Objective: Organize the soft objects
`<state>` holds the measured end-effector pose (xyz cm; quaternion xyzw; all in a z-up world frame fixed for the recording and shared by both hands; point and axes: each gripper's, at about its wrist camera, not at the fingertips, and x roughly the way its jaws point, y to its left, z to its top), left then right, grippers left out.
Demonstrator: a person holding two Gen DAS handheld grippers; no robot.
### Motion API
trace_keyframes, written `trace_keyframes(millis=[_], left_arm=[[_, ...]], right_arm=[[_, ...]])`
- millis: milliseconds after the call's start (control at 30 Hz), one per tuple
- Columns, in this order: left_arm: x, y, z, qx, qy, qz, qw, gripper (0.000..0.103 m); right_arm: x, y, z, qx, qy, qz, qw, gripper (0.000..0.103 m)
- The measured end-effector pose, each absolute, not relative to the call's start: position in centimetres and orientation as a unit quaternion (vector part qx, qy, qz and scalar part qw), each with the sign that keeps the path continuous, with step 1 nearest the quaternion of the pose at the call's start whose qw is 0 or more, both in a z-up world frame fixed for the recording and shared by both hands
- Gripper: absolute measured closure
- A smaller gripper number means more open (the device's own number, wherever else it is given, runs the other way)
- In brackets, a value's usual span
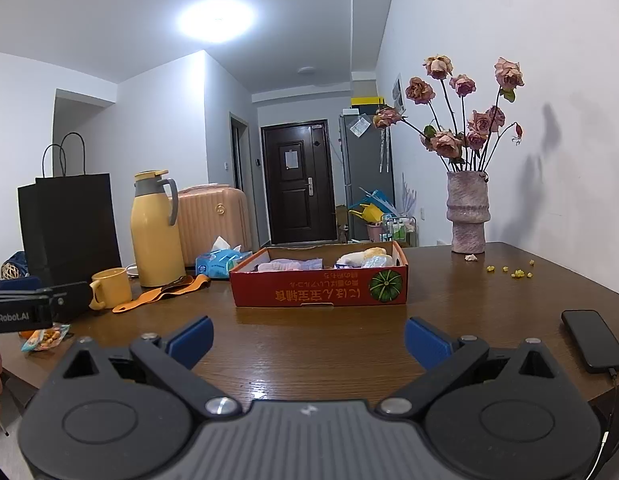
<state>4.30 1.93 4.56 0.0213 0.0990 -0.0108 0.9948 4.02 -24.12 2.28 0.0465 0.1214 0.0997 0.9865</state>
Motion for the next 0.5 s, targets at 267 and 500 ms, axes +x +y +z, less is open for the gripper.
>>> trace_keyframes(millis=[267, 500], left_arm=[[4.19, 2.09, 4.59, 0.019, 0.098, -0.014, 0.995, 0.000], [3.97, 2.16, 4.62, 0.017, 0.092, -0.014, 0.996, 0.000]], right_arm=[[4.03, -24.06, 2.29, 0.045, 0.122, 0.100, 0.986, 0.001], [3.97, -24.05, 2.31, 0.044, 0.120, 0.101, 0.987, 0.001]])
